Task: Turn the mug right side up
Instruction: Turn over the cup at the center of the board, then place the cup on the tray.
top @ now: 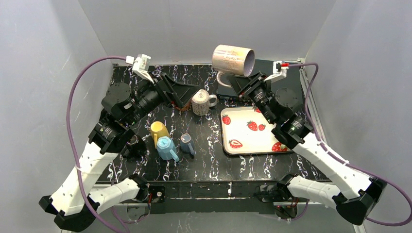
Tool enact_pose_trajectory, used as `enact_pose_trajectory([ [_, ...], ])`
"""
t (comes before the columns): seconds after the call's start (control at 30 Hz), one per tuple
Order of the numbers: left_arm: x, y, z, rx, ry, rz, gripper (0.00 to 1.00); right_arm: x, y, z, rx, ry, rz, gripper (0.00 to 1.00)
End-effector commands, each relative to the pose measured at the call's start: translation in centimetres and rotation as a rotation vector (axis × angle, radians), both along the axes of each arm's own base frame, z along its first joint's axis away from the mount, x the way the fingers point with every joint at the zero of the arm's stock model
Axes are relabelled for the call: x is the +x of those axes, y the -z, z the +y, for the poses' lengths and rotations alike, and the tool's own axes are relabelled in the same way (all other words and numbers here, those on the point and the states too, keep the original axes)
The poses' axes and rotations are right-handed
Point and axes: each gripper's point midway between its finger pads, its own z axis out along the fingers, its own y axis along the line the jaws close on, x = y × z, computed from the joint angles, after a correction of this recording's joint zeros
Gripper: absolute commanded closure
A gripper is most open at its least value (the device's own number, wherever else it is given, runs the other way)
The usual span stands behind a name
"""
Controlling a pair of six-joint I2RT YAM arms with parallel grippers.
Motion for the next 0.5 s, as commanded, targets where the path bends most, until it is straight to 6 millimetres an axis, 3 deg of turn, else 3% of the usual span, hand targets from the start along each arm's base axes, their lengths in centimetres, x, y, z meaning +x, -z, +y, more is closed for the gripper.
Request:
enact_pose_trajectory([
  [0.0,0.6,0.6,1.6,0.047,-0.092,-0.049,0.02,1.9,-0.5,-5.3,-0.288,0.286,0.02,0.99],
  [0.23,0.9,2.7,1.5,0.1,-0.088,-0.012,0.02,3.7,6.3,-8.8,-0.551,0.482,0.265,0.99],
  [0.47,1.1,3.8,2.0,0.125,-0.119,0.016,0.02,5.0,13.7,-9.3,-0.712,0.574,0.477,0.99],
])
